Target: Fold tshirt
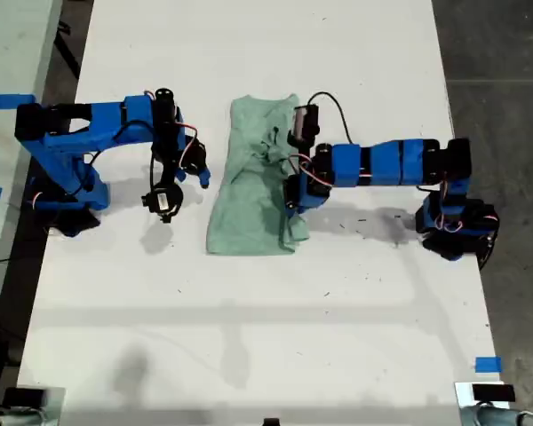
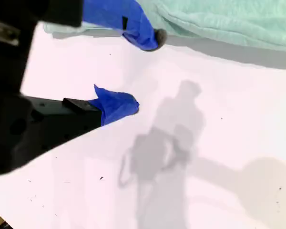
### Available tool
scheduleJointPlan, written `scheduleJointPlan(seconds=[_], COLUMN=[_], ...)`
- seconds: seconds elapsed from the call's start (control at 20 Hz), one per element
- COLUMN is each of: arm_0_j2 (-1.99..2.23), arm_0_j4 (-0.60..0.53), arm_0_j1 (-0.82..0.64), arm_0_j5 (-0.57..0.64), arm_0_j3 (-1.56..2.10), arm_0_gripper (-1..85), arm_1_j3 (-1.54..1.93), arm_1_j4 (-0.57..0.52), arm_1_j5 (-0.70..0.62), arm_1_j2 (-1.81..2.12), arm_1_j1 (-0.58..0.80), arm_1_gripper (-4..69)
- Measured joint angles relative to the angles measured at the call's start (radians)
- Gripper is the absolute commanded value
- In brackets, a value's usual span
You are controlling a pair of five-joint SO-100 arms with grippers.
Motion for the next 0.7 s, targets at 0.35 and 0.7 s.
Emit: scheduleJointPlan(seconds=[0.35,0.7], arm_0_j2=[0.0,0.0], arm_0_j4=[0.0,0.0], arm_0_j1=[0.003,0.017], arm_0_j5=[-0.008,-0.018], arm_0_j3=[0.0,0.0], arm_0_gripper=[15.0,15.0], arm_1_j3=[-0.057,-0.325], arm_1_j4=[-0.135,0.21], arm_1_j5=[0.037,0.025], arm_1_j2=[-0.215,-0.242], arm_1_j1=[0.018,-0.003], arm_1_gripper=[23.7,32.9])
